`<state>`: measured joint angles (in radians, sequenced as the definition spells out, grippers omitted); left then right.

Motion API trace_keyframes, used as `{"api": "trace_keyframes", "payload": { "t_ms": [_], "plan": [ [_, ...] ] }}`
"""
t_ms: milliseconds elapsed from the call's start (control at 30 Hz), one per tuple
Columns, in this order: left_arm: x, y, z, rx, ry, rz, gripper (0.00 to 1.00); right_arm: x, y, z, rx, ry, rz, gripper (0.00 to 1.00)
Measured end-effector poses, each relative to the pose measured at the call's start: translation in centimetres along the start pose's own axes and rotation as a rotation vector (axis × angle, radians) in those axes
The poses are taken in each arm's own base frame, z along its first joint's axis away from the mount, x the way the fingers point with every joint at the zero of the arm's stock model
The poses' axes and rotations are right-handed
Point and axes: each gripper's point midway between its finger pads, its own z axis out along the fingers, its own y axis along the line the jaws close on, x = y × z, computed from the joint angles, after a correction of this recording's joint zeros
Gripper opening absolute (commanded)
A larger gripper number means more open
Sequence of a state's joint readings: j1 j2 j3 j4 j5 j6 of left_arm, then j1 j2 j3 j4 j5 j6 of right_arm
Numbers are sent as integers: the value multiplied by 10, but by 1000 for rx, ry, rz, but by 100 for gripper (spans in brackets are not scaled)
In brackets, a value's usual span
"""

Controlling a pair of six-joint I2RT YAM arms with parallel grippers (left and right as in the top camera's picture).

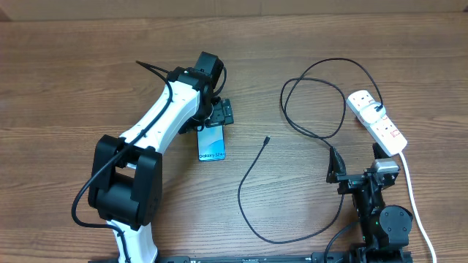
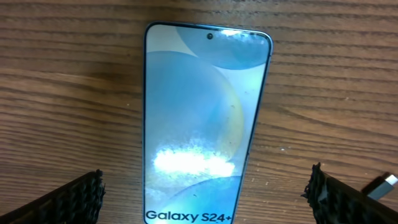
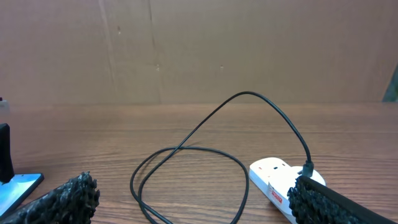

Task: Plug charger to phone and switch on socket
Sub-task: 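Lower the left gripper onto the phone's bottom edge and close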

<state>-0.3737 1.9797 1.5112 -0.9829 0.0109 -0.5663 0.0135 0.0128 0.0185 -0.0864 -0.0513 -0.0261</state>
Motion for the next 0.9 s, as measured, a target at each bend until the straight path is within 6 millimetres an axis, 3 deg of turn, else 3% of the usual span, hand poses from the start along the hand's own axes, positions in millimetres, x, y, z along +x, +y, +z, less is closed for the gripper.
{"api": "trace_keyframes", "payload": {
  "t_ms": [333, 600, 900],
  "plan": [
    [2, -1, 1, -10, 2, 24, 100, 0, 0, 0, -1, 0, 0, 100],
    [12, -2, 28, -44, 61, 68, 100, 0, 0, 0, -1, 0, 0, 100],
    [8, 4, 30, -45, 61, 59, 100, 0, 0, 0, 0, 0, 0, 100]
  ]
}}
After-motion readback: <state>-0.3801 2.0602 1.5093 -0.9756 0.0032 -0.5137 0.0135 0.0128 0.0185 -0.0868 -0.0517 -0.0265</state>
